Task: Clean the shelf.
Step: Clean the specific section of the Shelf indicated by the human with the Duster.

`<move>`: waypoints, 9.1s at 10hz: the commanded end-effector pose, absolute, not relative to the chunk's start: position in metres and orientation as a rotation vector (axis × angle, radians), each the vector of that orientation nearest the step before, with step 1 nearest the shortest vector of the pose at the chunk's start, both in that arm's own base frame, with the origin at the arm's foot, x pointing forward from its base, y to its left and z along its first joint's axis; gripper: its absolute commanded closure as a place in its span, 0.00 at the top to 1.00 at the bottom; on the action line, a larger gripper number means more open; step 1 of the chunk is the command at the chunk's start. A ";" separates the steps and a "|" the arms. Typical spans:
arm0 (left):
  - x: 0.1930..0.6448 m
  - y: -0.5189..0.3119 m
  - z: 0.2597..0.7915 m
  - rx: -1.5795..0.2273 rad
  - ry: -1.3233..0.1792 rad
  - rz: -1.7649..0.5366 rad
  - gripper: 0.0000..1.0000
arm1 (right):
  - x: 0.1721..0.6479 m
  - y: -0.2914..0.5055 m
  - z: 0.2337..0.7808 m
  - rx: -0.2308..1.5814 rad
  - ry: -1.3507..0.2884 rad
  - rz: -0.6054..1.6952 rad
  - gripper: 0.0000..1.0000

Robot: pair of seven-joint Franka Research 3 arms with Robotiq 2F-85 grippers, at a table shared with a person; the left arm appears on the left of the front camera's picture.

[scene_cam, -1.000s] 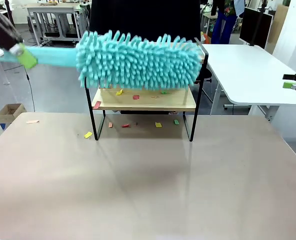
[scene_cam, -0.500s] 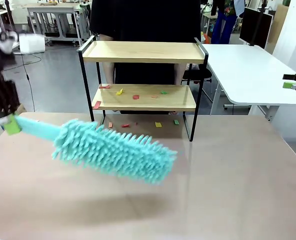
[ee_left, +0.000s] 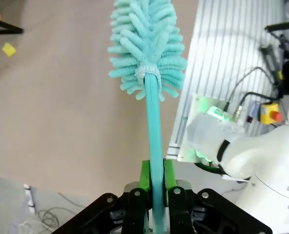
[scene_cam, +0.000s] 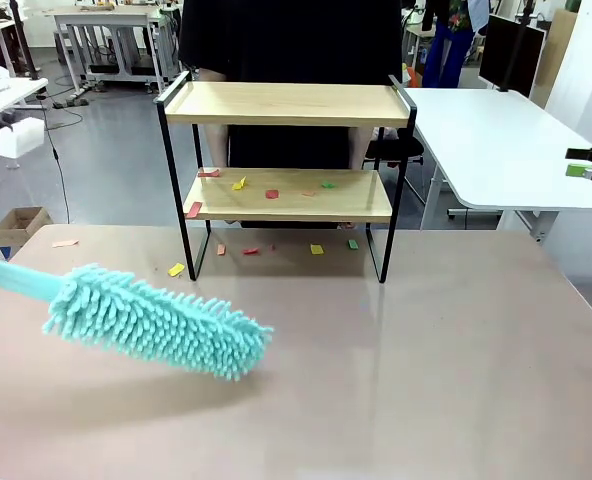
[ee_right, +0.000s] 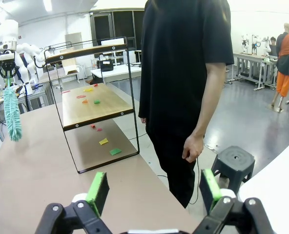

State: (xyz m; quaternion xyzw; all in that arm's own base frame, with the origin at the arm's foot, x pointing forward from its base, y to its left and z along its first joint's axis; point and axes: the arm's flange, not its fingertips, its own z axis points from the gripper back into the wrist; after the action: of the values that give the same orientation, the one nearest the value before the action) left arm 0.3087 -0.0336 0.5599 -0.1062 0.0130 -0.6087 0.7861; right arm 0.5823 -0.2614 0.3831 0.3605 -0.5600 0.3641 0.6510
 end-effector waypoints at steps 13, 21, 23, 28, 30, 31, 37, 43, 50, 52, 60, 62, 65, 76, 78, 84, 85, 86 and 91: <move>0.307 -0.038 0.554 -0.250 0.083 -1.317 0.13 | 0.583 -0.259 0.387 0.817 -1.276 0.834 1.00; 0.307 -0.038 0.554 -0.250 0.083 -1.317 0.13 | 0.583 -0.259 0.387 0.817 -1.276 0.834 1.00; 0.307 -0.038 0.554 -0.250 0.083 -1.317 0.13 | 0.583 -0.259 0.387 0.817 -1.276 0.834 1.00; 0.307 -0.038 0.554 -0.250 0.083 -1.317 0.13 | 0.583 -0.259 0.387 0.817 -1.276 0.834 1.00; 0.307 -0.038 0.554 -0.250 0.083 -1.317 0.13 | 0.583 -0.259 0.387 0.817 -1.276 0.834 1.00; 0.307 -0.038 0.554 -0.250 0.083 -1.317 0.13 | 0.583 -0.259 0.387 0.817 -1.276 0.834 1.00; 0.309 -0.038 0.552 -0.252 0.076 -1.320 0.13 | 0.583 -0.259 0.387 0.817 -1.276 0.834 1.00; 0.284 -0.109 0.591 -0.577 -0.248 -1.029 0.13 | 0.583 -0.259 0.387 0.817 -1.276 0.834 1.00; 0.274 -0.212 0.581 -0.634 -0.303 -0.665 0.13 | 0.583 -0.259 0.387 0.817 -1.276 0.834 1.00; 0.265 -0.200 0.589 -0.514 -0.318 -0.626 0.13 | 0.583 -0.259 0.387 0.817 -1.276 0.834 1.00; 0.297 -0.319 0.566 -0.472 -0.440 -0.375 0.13 | 0.583 -0.259 0.387 0.817 -1.276 0.834 1.00; 0.306 -0.347 0.565 -0.466 -0.494 -0.307 0.13 | 0.583 -0.259 0.387 0.817 -1.276 0.834 1.00; 0.326 -0.395 0.560 -0.467 -0.536 -0.227 0.13 | 0.583 -0.259 0.387 0.817 -1.276 0.834 1.00; 0.366 -0.498 0.516 -0.276 -0.616 -0.072 0.13 | 0.583 -0.259 0.387 0.817 -1.276 0.834 1.00; 0.366 -0.500 0.504 -0.272 -0.603 -0.048 0.13 | 0.583 -0.259 0.387 0.817 -1.276 0.834 1.00; 0.361 -0.494 0.480 -0.247 -0.548 -0.073 0.13 | 0.583 -0.259 0.387 0.817 -1.276 0.834 1.00; 0.361 -0.494 0.480 -0.247 -0.548 -0.073 0.13 | 0.583 -0.259 0.387 0.817 -1.276 0.834 1.00; 0.361 -0.494 0.480 -0.247 -0.548 -0.073 0.13 | 0.583 -0.259 0.387 0.817 -1.276 0.834 1.00; 0.374 -0.460 0.481 -0.225 -0.524 -0.036 0.13 | 0.583 -0.259 0.387 0.817 -1.276 0.834 1.00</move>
State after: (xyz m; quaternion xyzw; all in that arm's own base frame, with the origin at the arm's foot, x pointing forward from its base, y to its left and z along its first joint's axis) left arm 0.3748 -0.4810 0.4777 -0.1147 -0.2627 -0.0261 0.9577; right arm 0.5823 -0.2616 0.3832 0.3604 -0.5601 0.3641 0.6510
